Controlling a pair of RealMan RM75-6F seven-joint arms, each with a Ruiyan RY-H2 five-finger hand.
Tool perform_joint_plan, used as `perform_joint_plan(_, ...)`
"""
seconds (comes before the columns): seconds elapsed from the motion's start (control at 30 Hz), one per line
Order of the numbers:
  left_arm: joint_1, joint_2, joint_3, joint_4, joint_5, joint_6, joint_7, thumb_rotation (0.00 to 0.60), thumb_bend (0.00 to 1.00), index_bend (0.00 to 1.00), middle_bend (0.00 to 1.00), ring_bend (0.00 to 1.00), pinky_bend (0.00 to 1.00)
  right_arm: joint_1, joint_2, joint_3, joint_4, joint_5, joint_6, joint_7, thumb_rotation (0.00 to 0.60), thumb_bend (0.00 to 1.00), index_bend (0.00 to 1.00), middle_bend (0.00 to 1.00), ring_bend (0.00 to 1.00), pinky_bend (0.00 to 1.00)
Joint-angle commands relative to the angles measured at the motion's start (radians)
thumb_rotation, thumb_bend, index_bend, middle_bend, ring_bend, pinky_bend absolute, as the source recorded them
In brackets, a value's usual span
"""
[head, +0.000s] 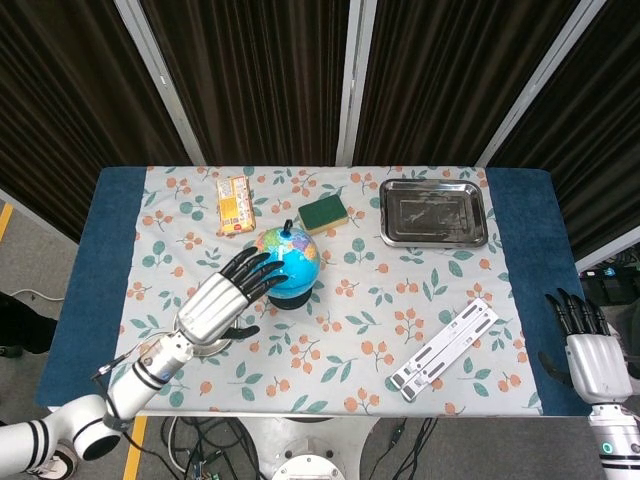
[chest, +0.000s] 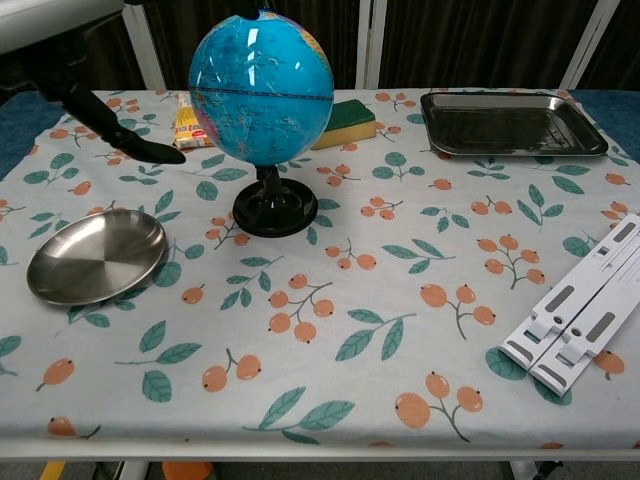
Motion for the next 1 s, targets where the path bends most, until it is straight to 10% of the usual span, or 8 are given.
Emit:
perform_joint_plan(0.03,-0.019,-0.019,-0.002,0.017,-0.013,-0.013,-0.006,0.600,0.04,0.17,0.11,0.06,0.08,0.000,0.000,0.000,0.001,0.000,-0.001,0.002,0.600,0.22,0.00,0.00,0.00,0.00)
perform_joint_plan(1.0,0.026,0.049,0.047,0.041,-0.149,0.042,-0.027,0.600,0.04,0.18,0.11,0.06,0.08,0.000,-0.005,-0.001,0.007,0.002,-0.003,-0.001,0.600,0.22,0.00,0.00,0.00,0.00)
